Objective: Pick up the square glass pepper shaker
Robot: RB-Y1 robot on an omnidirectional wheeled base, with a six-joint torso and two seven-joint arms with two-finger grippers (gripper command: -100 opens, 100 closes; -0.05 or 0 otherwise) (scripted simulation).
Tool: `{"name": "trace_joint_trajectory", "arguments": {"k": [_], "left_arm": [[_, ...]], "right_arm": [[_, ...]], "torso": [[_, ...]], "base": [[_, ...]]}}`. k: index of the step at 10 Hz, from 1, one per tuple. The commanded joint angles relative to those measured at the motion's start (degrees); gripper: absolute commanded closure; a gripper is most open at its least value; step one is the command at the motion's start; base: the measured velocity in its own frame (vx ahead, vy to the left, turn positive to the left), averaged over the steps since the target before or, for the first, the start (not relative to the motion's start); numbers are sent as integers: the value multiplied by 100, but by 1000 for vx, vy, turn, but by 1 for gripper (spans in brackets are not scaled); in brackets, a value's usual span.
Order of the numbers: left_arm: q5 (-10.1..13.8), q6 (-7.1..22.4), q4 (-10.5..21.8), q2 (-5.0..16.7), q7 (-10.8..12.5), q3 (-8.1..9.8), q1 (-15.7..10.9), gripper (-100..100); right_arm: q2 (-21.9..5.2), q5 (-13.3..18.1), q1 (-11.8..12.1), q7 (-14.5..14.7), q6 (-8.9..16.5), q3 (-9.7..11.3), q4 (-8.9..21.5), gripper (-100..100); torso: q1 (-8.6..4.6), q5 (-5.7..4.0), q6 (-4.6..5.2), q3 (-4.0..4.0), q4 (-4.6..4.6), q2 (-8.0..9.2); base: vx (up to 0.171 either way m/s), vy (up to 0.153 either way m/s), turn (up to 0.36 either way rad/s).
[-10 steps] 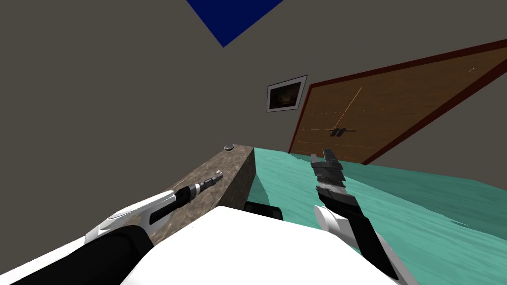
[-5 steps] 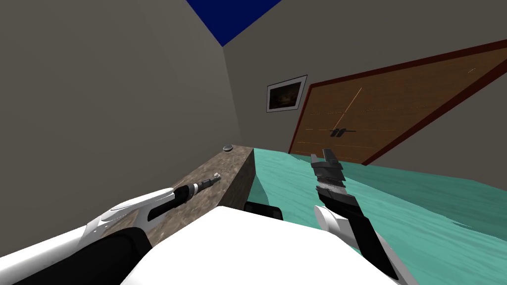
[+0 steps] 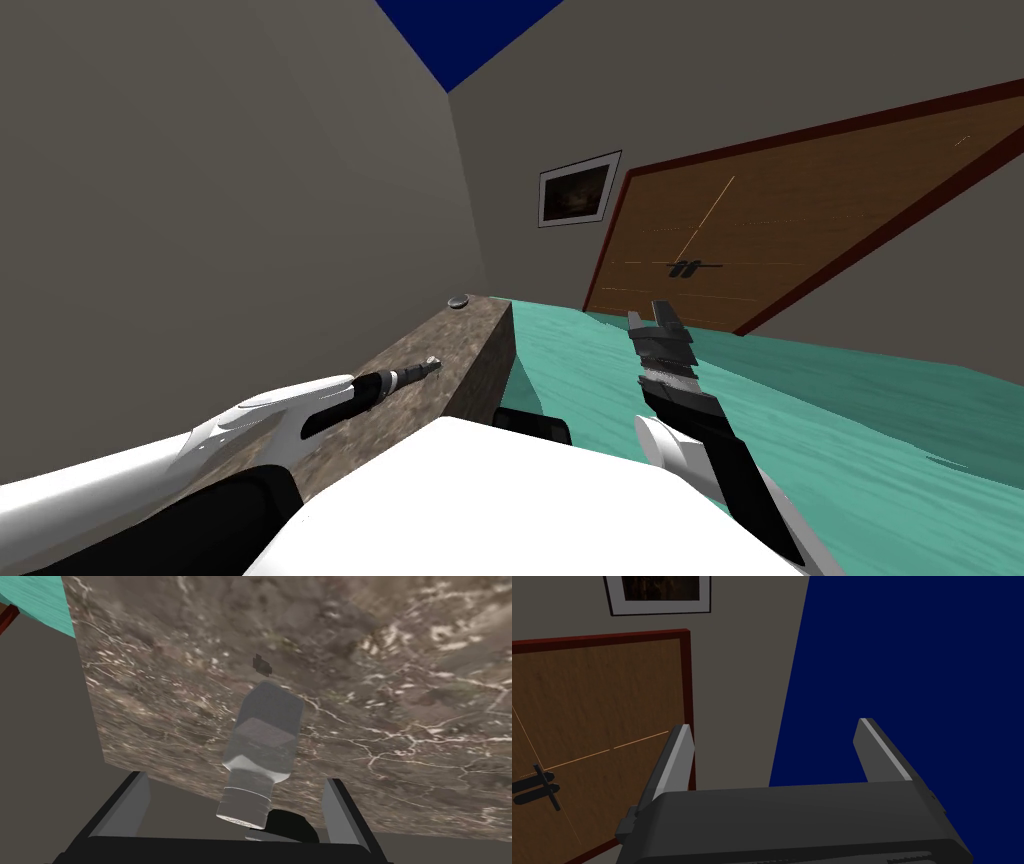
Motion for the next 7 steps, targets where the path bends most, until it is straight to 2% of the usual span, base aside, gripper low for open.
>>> {"name": "trace_joint_trajectory", "arguments": {"k": [1, 4, 5, 6, 7], "left_arm": [[70, 150, -9, 210, 46, 54, 138, -100], [176, 367, -52, 524, 120, 131, 343, -100], [148, 306, -33, 449, 98, 103, 289, -100], [152, 320, -33, 460, 104, 106, 295, 0], [105, 231, 107, 279, 33, -35, 199, -100]], "right_arm": [[0, 0, 0, 0, 0, 0, 0, 0], [0, 0, 0, 0, 0, 0, 0, 0], [0, 0, 0, 0, 0, 0, 0, 0], [0, 0, -1, 0, 0, 0, 0, 0], [0, 0, -1, 0, 0, 0, 0, 0]], "torso": [[0, 0, 0, 0, 0, 0], [-1, 1, 0, 6, 2, 10], [-3, 0, 0, 7, 3, 13], [-3, 0, -1, 11, 5, 19], [-2, 0, -1, 14, 6, 25]], "base": [[58, 8, -8], [39, 2, -10], [15, -2, -4], [0, 0, 0], [16, -15, -117]]}}
